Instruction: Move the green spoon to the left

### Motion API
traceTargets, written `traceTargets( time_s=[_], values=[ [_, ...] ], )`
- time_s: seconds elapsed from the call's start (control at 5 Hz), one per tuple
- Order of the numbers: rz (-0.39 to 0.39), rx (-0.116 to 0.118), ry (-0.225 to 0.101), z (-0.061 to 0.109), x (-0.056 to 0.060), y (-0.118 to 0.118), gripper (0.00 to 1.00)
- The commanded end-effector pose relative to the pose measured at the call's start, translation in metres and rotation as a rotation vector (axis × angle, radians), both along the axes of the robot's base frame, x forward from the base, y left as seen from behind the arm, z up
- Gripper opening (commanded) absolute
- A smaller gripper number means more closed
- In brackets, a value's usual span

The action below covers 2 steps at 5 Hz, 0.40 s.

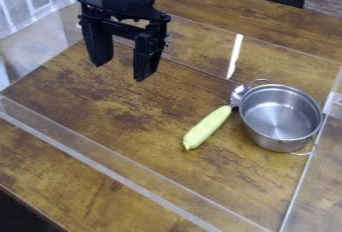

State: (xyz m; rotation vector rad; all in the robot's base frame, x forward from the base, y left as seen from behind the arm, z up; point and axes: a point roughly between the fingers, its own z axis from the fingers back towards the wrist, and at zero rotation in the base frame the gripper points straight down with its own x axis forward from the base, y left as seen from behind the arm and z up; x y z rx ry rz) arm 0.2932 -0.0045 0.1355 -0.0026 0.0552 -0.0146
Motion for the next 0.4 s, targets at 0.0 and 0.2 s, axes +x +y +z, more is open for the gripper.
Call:
traceTargets(
  time_s=[0.0,0.2],
  values=[
    [0.002,-0.005,0.029,-0.013,-0.001,-0.002,1.0],
    [-0.031,-0.01,0.015,-0.029,0.014,-0.018,1.0]
  ],
)
